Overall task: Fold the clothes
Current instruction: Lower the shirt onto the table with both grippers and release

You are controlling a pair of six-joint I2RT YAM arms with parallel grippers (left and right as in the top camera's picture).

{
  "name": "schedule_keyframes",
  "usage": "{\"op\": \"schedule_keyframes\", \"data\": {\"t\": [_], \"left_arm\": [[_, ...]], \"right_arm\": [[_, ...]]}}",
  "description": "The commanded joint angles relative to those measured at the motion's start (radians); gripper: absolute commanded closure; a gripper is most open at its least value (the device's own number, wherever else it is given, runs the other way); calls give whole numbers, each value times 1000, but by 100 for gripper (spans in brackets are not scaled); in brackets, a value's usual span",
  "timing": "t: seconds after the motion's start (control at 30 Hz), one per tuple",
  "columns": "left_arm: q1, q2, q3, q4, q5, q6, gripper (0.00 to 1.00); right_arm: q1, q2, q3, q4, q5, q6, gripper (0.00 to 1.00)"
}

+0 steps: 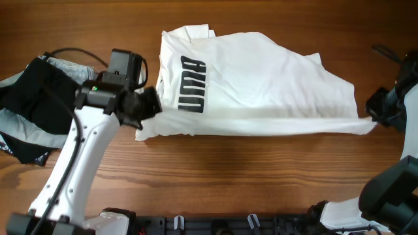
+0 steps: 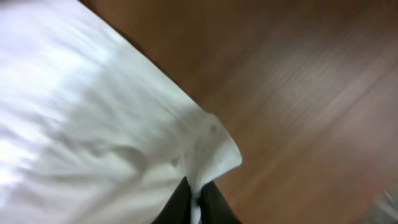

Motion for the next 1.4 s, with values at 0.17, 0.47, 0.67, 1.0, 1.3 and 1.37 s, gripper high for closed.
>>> {"op": "schedule_keyframes", "data": {"t": [0.17, 0.47, 0.67, 1.0, 1.3, 1.37], "left_arm": [[4, 185, -43, 208, -100, -41, 96], [4, 286, -43, 324, -156, -66, 96], [6, 286, -42, 380, -160, -30, 69], [27, 285, -43, 114, -163, -13, 46], [26, 288, -182, 207, -163, -21, 46], [26, 288, -248, 291, -163, -21, 48]], "right_arm": [[0, 34, -3, 151, -206, -107, 91], [58, 175, -3, 222, -206, -150, 90], [63, 208, -3, 290, -206, -142, 82], [61, 208, -12, 134, -17, -17, 62], [58, 208, -250, 309, 9, 12, 61], [56, 208, -297, 375, 5, 12, 61]]}}
